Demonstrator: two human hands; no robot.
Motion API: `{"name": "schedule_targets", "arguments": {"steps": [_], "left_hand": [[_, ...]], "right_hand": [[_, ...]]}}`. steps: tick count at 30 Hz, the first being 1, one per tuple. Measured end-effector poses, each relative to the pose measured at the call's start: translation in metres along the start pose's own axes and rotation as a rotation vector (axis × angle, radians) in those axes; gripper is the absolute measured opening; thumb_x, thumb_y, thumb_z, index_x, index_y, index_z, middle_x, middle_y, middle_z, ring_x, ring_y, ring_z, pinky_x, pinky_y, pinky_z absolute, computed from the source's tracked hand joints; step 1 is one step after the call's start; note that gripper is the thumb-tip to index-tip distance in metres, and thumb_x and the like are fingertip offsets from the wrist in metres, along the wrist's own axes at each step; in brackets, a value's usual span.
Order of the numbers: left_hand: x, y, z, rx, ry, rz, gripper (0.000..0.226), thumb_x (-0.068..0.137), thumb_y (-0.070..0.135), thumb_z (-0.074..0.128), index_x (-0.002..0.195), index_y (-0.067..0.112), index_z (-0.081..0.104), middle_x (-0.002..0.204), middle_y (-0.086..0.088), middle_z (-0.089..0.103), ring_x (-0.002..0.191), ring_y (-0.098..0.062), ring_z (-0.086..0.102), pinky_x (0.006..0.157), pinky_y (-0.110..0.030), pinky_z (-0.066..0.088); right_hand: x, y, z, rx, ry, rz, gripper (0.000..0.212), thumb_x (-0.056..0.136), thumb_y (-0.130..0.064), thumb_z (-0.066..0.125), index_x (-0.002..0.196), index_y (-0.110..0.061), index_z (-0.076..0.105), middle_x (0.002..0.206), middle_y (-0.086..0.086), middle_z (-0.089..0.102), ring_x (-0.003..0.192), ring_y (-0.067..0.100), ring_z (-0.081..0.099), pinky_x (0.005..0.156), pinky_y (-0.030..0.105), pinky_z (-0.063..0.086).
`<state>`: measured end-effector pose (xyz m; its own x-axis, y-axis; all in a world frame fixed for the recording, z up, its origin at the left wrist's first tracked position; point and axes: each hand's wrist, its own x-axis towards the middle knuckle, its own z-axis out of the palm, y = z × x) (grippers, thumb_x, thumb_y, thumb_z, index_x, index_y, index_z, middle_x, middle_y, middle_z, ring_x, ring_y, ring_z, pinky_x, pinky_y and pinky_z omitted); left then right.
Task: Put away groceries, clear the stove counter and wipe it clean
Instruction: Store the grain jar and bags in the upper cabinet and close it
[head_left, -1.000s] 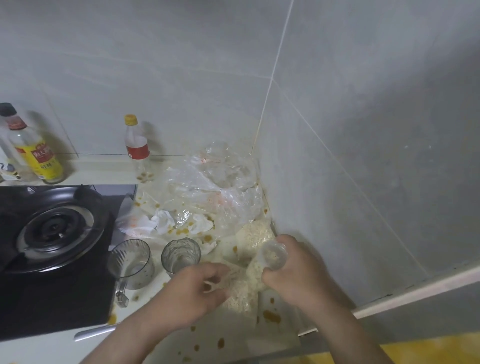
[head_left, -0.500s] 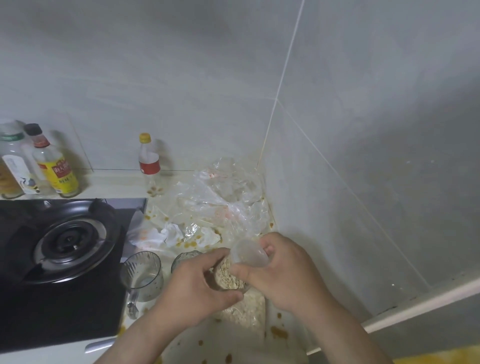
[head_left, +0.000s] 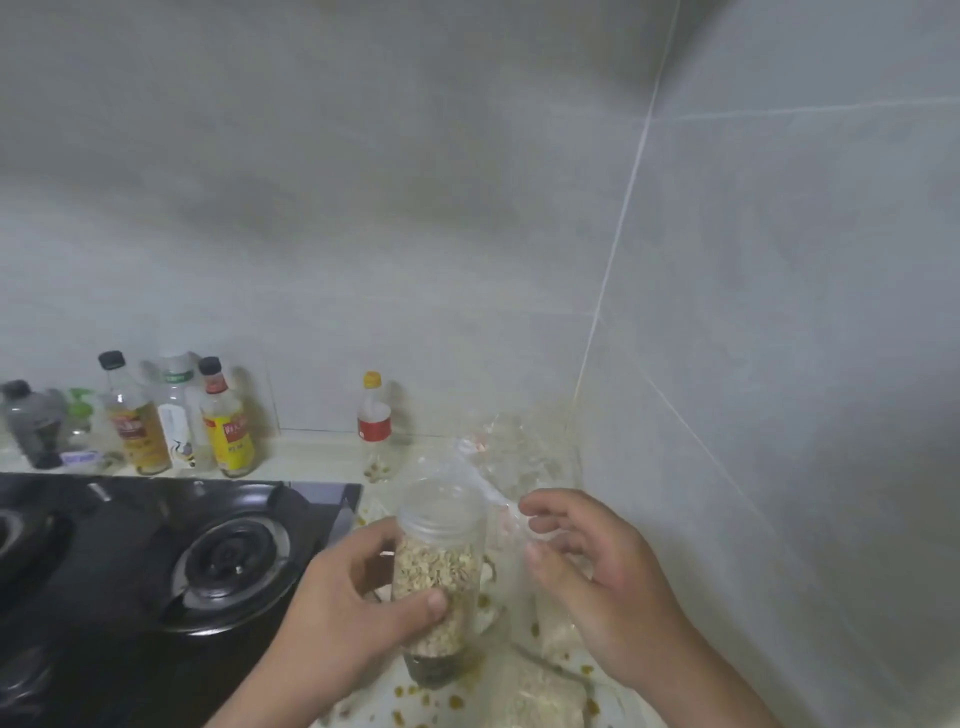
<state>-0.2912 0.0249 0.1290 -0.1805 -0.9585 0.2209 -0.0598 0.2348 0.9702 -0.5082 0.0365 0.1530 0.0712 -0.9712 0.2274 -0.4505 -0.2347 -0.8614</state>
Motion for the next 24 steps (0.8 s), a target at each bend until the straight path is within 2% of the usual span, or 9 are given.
{"name": "schedule_targets", "arguments": {"steps": [6,9,12,14,15,17,20,22,24], "left_hand": [[0.001,0.037,-0.042,-0.003,0.032,0.010,0.064,0.037,0.046,0.091,0.095,0.025,0.073,0.096,-0.010,0.074,0.093,-0.025,0.070,0.084,-0.041,0.054],[0.011,0.060,-0.066,0.045,0.007,0.062,0.078,0.030,0.052,0.092,0.095,0.013,0.075,0.099,-0.007,0.074,0.097,-0.019,0.069,0.085,-0.024,0.051],[0.028,0.089,-0.085,0.274,0.139,0.193,0.032,0.058,0.035,0.088,0.087,0.042,0.074,0.098,0.023,0.070,0.098,0.014,0.058,0.096,0.001,0.026],[0.038,0.118,-0.102,0.363,0.197,0.252,0.038,0.068,0.032,0.083,0.090,0.057,0.066,0.097,0.031,0.066,0.099,0.014,0.058,0.106,-0.010,0.023],[0.039,0.141,-0.108,0.328,0.181,0.278,0.040,0.056,0.042,0.088,0.087,0.058,0.066,0.094,0.026,0.069,0.094,0.008,0.063,0.103,-0.016,0.032],[0.046,0.189,-0.122,0.220,0.188,0.312,0.057,0.022,0.059,0.089,0.076,0.048,0.072,0.084,0.009,0.075,0.082,-0.008,0.071,0.077,-0.014,0.050],[0.052,0.248,-0.143,0.188,0.174,0.417,0.071,0.004,0.064,0.084,0.070,0.038,0.076,0.072,0.001,0.075,0.072,-0.012,0.072,0.058,-0.008,0.047],[0.050,0.273,-0.152,0.160,0.163,0.444,0.042,0.031,0.030,0.095,0.070,0.024,0.079,0.071,-0.007,0.074,0.073,-0.019,0.072,0.053,-0.007,0.045],[0.050,0.300,-0.161,0.171,0.179,0.446,0.014,0.063,0.007,0.084,0.069,0.019,0.079,0.072,-0.009,0.074,0.072,-0.019,0.072,0.053,-0.007,0.045]], "right_hand": [[0.014,-0.040,0.000,-0.074,0.079,-0.215,0.038,0.068,-0.054,0.060,0.106,-0.053,0.058,0.109,-0.022,0.061,0.099,0.010,0.062,0.081,0.020,0.051],[0.033,-0.075,-0.009,-0.151,0.159,-0.346,0.036,0.065,-0.050,0.061,0.101,-0.057,0.060,0.104,-0.022,0.064,0.093,0.009,0.065,0.078,0.021,0.052],[0.055,-0.130,-0.024,-0.241,0.235,-0.486,0.032,0.069,-0.048,0.060,0.098,-0.062,0.059,0.102,-0.023,0.064,0.090,0.007,0.065,0.075,0.018,0.052],[0.066,-0.173,-0.034,-0.272,0.265,-0.565,0.031,0.070,-0.049,0.058,0.098,-0.065,0.056,0.105,-0.026,0.062,0.093,0.005,0.064,0.076,0.011,0.048],[0.070,-0.196,-0.038,-0.294,0.277,-0.605,0.031,0.071,-0.050,0.057,0.098,-0.066,0.055,0.107,-0.028,0.061,0.094,0.003,0.062,0.076,0.009,0.047],[0.077,-0.239,-0.046,-0.370,0.303,-0.687,0.032,0.074,-0.050,0.054,0.103,-0.062,0.052,0.110,-0.030,0.057,0.097,0.000,0.059,0.077,0.006,0.043],[0.087,-0.300,-0.060,-0.491,0.394,-0.806,0.032,0.078,-0.045,0.056,0.110,-0.041,0.056,0.109,-0.026,0.059,0.098,-0.004,0.057,0.081,0.005,0.042],[0.099,-0.338,-0.069,-0.573,0.474,-0.889,0.030,0.081,-0.041,0.057,0.108,-0.030,0.064,0.108,-0.020,0.062,0.102,-0.004,0.056,0.087,0.009,0.042],[0.113,-0.378,-0.077,-0.641,0.550,-0.968,0.035,0.083,-0.040,0.058,0.112,-0.022,0.066,0.112,-0.013,0.063,0.106,0.000,0.055,0.094,0.009,0.038]]}}
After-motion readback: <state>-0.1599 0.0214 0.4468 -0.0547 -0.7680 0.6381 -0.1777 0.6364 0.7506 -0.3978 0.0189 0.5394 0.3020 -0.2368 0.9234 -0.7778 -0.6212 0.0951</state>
